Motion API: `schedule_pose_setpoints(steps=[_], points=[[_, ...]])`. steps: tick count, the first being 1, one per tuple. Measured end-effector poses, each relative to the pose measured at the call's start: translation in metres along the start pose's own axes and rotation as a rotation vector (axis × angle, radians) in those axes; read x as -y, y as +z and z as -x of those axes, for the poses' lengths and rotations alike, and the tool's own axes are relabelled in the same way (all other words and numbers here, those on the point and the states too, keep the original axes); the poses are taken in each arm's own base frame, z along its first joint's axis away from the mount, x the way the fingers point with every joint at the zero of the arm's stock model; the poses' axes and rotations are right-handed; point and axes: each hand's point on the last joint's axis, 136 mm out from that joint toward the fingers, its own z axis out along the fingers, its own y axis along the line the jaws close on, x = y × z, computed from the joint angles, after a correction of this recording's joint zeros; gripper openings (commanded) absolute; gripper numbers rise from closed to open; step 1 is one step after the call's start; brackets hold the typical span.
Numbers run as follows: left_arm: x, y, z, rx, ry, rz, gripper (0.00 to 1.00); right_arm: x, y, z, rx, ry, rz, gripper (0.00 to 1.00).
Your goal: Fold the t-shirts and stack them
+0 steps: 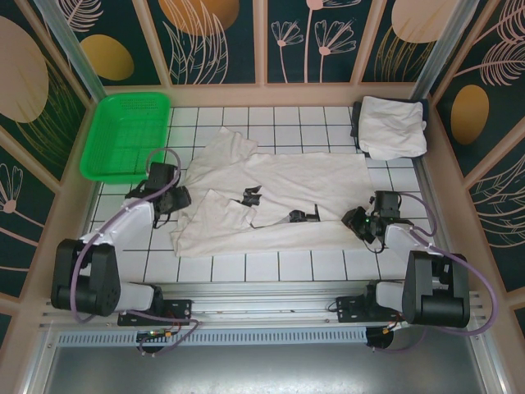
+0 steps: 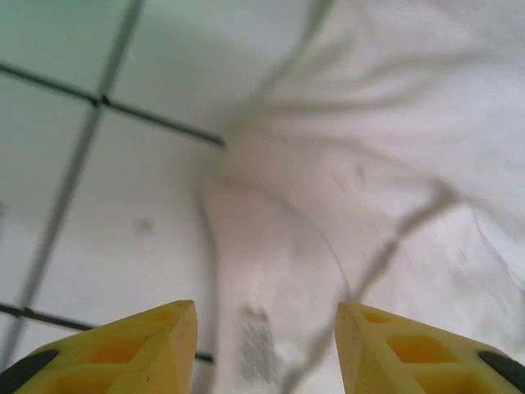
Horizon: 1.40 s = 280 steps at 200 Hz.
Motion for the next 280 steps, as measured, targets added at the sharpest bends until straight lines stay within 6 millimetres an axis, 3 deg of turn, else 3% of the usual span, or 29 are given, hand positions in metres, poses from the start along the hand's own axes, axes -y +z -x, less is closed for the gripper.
schedule_pose_setpoints(steps=[25, 41, 84, 150, 201, 226, 253, 280], points=[[0.008, 0.017, -0.04, -0.1, -0.032, -0.089, 0.42, -0.002, 0.003, 0.002, -0.003, -0.001, 0.009, 0.32], [0.008, 0.025, -0.051, -0.135, -0.058, -0.098, 0.4, -0.003, 0.004, 0.003, 0.0, -0.004, 0.019, 0.32], [-0.008, 0.028, -0.054, -0.102, -0.129, -0.028, 0.47, -0.005, 0.004, 0.004, -0.001, -0.006, 0.026, 0.32], [-0.06, 0.015, -0.062, -0.027, -0.237, 0.223, 0.56, -0.005, 0.005, 0.003, -0.006, -0.007, 0.029, 0.32], [-0.069, 0.02, -0.047, -0.045, -0.206, 0.346, 0.57, -0.006, 0.005, 0.001, -0.014, -0.022, 0.035, 0.32], [-0.07, 0.011, -0.032, -0.035, -0.189, 0.386, 0.61, -0.005, -0.001, 0.001, -0.01, -0.024, 0.022, 0.32], [-0.051, -0.006, -0.004, 0.022, -0.186, 0.317, 0.63, -0.017, -0.015, 0.01, 0.025, -0.04, 0.042, 0.33], [-0.022, -0.016, 0.008, 0.05, -0.189, 0.157, 0.66, -0.037, -0.022, 0.018, 0.053, -0.078, 0.078, 0.33]])
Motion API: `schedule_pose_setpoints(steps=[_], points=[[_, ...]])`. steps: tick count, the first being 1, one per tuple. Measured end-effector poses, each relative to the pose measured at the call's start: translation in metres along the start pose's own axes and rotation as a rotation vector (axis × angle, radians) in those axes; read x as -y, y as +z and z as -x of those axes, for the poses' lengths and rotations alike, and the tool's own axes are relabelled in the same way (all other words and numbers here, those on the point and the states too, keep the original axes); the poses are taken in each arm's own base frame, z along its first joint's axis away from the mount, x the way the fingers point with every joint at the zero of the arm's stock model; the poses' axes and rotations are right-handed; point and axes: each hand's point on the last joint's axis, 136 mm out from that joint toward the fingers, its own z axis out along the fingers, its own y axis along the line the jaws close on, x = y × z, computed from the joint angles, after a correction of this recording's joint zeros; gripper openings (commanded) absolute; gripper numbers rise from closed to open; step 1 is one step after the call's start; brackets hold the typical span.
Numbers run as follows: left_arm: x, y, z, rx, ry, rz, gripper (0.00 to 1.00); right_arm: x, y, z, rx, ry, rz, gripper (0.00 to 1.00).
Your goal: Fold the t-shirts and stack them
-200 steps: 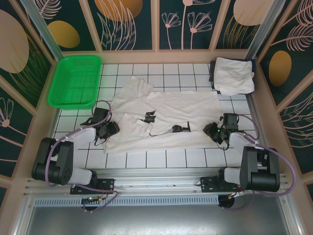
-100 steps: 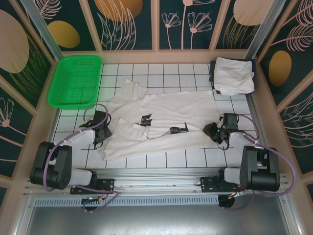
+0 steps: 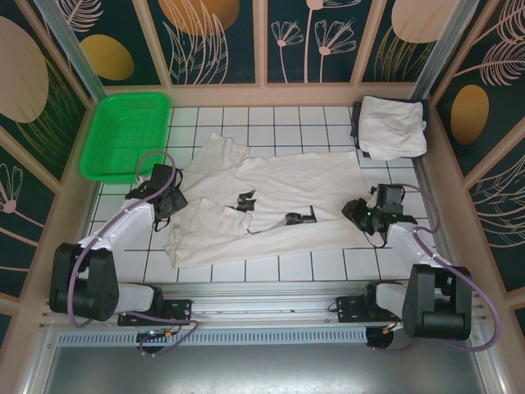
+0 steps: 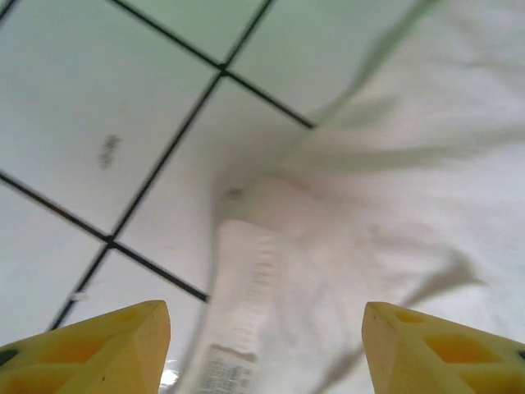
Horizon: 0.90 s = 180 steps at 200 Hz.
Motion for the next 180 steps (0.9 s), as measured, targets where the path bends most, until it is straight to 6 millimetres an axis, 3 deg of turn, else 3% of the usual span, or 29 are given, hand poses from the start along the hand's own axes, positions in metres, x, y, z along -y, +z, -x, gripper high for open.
schedule_pose_setpoints(steps=[23, 41, 57, 83, 96, 115, 151, 180], points=[[0.02, 0.009, -0.004, -0.044, 0.022, -0.079, 0.71, -0.012, 0.004, 0.013, -0.006, -0.011, 0.005, 0.35], [0.036, 0.023, 0.004, -0.074, 0.052, -0.072, 0.74, -0.026, 0.009, 0.04, 0.012, -0.032, -0.01, 0.36], [0.065, 0.034, 0.034, -0.048, 0.085, -0.081, 0.74, -0.042, 0.015, 0.076, 0.052, -0.069, -0.033, 0.36], [0.125, 0.046, 0.104, 0.061, 0.133, -0.126, 0.73, -0.061, 0.032, 0.139, 0.128, -0.127, -0.087, 0.37], [0.151, 0.056, 0.135, 0.115, 0.16, -0.136, 0.74, -0.063, 0.044, 0.16, 0.144, -0.15, -0.117, 0.37], [0.175, 0.077, 0.16, 0.15, 0.197, -0.13, 0.73, -0.06, 0.065, 0.182, 0.146, -0.176, -0.167, 0.37], [0.196, 0.136, 0.166, 0.126, 0.272, -0.104, 0.7, -0.044, 0.108, 0.203, 0.104, -0.218, -0.274, 0.37], [0.212, 0.176, 0.161, 0.097, 0.308, -0.129, 0.7, -0.032, 0.128, 0.21, 0.075, -0.245, -0.342, 0.36]])
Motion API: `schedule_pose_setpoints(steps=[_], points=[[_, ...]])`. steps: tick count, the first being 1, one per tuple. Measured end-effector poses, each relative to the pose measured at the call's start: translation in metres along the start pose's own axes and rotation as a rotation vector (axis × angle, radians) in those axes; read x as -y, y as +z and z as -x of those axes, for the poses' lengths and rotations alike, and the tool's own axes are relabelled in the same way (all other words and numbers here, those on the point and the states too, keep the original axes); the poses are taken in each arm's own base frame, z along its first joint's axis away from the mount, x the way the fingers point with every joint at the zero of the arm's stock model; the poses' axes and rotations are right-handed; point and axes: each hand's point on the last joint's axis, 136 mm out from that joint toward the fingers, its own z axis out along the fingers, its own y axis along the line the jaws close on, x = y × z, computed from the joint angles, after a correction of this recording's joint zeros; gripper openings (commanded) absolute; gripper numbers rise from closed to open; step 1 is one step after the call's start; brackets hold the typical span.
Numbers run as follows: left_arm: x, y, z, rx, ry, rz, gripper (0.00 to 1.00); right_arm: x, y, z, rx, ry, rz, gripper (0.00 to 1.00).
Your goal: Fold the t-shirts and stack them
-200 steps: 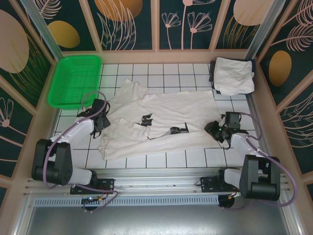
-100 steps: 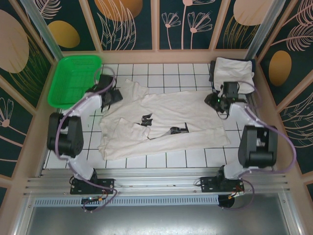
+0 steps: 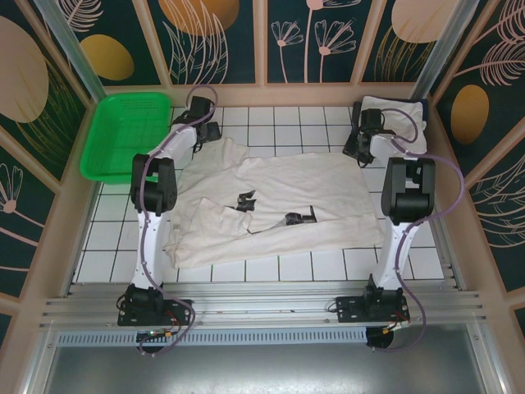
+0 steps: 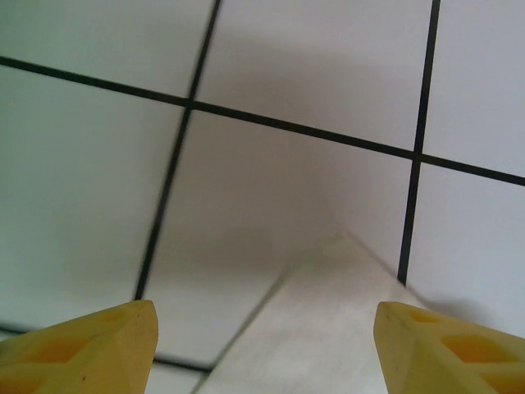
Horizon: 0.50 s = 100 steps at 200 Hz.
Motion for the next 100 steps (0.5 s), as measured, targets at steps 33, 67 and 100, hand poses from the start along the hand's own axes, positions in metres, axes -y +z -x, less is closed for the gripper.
schedule_pose_setpoints(steps=[33, 67, 100], points=[[0.009, 0.025, -0.003, -0.011, 0.018, -0.033, 0.69, 0.009, 0.012, 0.002, -0.017, -0.022, -0.062, 0.37], [0.015, 0.026, -0.002, -0.015, 0.028, -0.059, 0.54, 0.01, 0.027, 0.003, -0.029, -0.037, -0.073, 0.36], [0.011, 0.031, -0.001, -0.011, 0.035, -0.048, 0.41, 0.009, 0.035, 0.008, -0.029, -0.037, -0.077, 0.36]])
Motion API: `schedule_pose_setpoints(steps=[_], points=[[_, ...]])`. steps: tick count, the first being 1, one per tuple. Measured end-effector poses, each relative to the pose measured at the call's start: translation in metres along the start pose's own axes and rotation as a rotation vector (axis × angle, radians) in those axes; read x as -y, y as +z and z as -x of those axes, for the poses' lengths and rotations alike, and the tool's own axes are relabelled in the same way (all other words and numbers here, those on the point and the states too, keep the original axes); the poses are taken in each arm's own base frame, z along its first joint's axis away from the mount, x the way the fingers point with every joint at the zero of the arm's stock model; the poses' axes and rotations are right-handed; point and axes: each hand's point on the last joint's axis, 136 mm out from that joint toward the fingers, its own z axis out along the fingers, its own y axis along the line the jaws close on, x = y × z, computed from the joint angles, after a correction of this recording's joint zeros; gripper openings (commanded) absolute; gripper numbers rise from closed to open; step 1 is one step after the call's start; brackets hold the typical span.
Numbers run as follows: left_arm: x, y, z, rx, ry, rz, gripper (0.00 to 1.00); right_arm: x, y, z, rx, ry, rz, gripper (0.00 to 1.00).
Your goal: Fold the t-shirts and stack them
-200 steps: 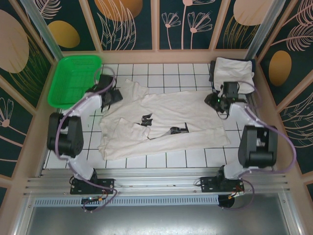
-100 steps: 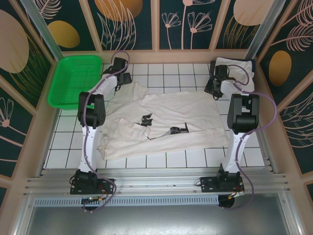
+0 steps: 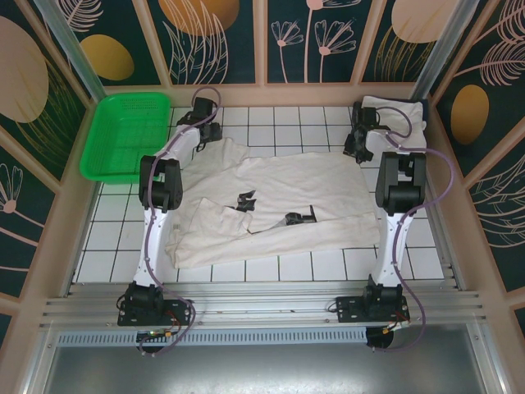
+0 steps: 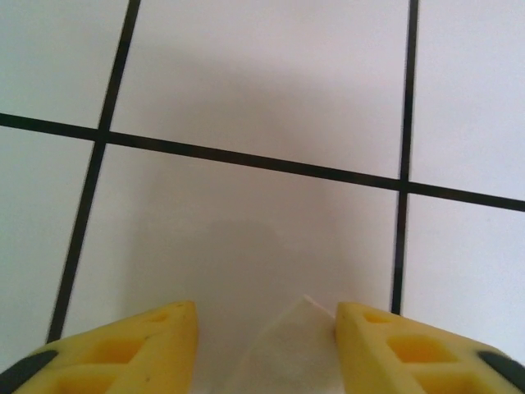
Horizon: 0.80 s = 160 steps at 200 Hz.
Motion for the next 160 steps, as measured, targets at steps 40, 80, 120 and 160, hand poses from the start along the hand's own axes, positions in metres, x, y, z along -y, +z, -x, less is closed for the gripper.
schedule_pose_setpoints(steps=[40, 80, 120, 160], points=[[-0.003, 0.002, 0.004, 0.007, -0.005, 0.006, 0.32, 0.001, 0.002, 0.001, 0.001, 0.0, -0.007, 0.35], [-0.003, 0.005, 0.008, 0.015, -0.022, -0.019, 0.07, 0.0, 0.002, 0.001, 0.0, 0.001, -0.002, 0.29], [0.006, 0.005, 0.009, 0.016, -0.024, -0.064, 0.0, -0.004, 0.002, 0.004, 0.012, 0.001, 0.019, 0.09], [0.008, -0.017, 0.013, -0.003, -0.021, -0.088, 0.0, -0.006, -0.001, 0.003, 0.022, 0.003, 0.041, 0.0]])
